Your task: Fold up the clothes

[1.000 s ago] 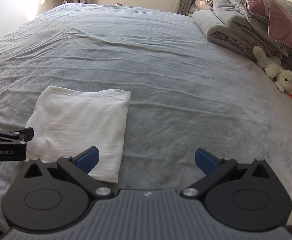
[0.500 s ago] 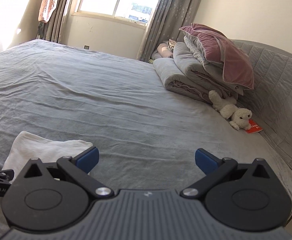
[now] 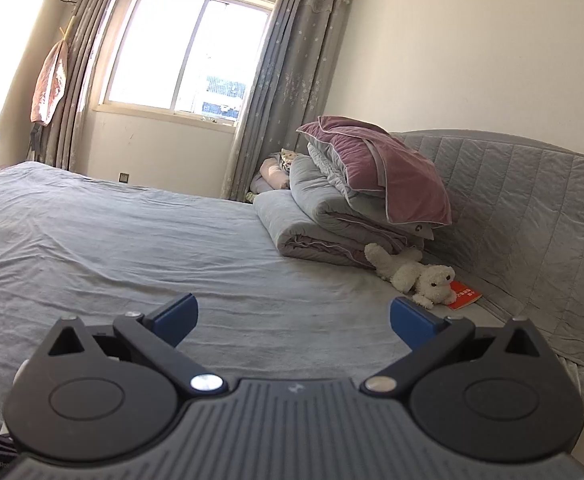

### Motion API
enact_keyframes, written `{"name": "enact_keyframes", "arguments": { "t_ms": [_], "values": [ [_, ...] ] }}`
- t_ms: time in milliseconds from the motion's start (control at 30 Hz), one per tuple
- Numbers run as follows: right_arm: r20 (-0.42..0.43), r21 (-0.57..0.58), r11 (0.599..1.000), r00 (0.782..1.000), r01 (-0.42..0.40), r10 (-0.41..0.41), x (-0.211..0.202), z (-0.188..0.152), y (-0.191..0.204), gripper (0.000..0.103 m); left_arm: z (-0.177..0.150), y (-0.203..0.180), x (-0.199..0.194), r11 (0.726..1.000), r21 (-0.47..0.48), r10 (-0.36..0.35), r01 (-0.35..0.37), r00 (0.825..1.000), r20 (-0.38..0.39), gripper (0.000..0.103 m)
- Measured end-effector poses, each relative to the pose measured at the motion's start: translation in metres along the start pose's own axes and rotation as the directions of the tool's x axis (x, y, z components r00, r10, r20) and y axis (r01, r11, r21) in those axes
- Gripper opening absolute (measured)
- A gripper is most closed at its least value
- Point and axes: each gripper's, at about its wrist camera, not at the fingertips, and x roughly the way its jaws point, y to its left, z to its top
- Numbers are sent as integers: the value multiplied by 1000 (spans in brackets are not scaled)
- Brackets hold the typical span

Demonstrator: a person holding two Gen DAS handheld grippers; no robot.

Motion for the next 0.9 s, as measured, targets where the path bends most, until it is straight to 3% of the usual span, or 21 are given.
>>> {"name": "enact_keyframes", "arguments": {
  "t_ms": [200, 467, 900],
  "values": [
    [-67, 105, 994, 998, -5, 13, 7, 5, -12, 103, 0, 0, 0, 1000, 1, 0, 0, 1000, 0, 102],
    [-178, 154, 988, 983, -23, 51, 14, -3, -10, 103, 0, 0, 0, 1000, 2, 1, -1, 1000, -1, 102],
    [-250, 145, 989, 966, -34, 70, 25, -14, -3, 103, 0, 0, 2, 1000, 8, 5, -5, 1000, -7, 102]
  ]
}}
